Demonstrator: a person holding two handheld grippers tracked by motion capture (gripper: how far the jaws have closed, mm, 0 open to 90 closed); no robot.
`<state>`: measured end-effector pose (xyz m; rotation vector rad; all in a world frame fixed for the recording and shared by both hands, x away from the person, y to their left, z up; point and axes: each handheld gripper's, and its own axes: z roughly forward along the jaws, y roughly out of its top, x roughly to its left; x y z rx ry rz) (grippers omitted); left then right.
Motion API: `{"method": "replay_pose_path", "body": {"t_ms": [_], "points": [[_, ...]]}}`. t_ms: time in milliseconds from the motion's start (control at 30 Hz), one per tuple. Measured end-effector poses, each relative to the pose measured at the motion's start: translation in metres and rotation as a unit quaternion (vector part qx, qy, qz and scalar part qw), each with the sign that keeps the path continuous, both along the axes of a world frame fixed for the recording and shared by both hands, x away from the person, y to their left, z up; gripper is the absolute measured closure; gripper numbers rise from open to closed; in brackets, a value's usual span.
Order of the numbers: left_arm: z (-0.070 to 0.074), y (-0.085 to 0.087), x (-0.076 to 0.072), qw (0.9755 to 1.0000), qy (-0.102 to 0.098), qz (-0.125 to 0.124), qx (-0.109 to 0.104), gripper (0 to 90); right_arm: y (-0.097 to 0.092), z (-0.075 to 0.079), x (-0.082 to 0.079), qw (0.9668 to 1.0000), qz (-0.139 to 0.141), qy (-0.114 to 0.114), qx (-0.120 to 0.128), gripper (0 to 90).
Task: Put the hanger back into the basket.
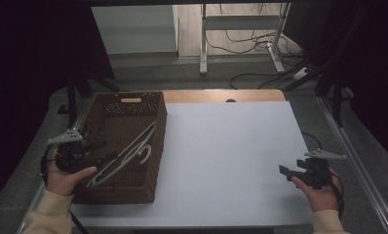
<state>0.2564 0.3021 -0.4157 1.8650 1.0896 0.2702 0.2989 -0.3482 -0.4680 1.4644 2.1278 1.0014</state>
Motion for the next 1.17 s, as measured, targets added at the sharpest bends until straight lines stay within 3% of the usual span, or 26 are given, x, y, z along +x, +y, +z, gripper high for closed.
{"method": "replay_pose_path", "body": {"t_ms": [133,233,433,567,900,1167], "points": [[-0.003,-0.012,-0.002,0.9999,0.007,-0.008,0.002,27.5,0.005,0.000,0.001,0.9998,0.018,0.000,0.001,23.5],[-0.008,-0.023,-0.005,0.9999,0.009,-0.012,0.005,26.6,0.012,0.001,0.002,0.9983,0.058,-0.003,0.008,23.3],[-0.013,-0.036,-0.016,1.0000,0.000,-0.003,0.004,26.4,0.019,0.001,0.001,0.9951,0.099,0.001,0.010,23.0],[-0.016,-0.041,-0.024,0.9999,0.001,-0.015,0.003,26.0,0.021,-0.002,0.003,0.9937,0.111,0.009,0.010,23.0],[-0.019,-0.047,-0.028,1.0000,-0.002,-0.007,0.001,26.2,0.022,0.000,0.004,0.9883,0.151,0.010,0.018,22.9],[-0.021,-0.044,-0.029,0.9999,-0.010,-0.007,0.005,25.8,0.024,-0.003,0.006,0.9872,0.157,0.018,0.020,22.6]]}}
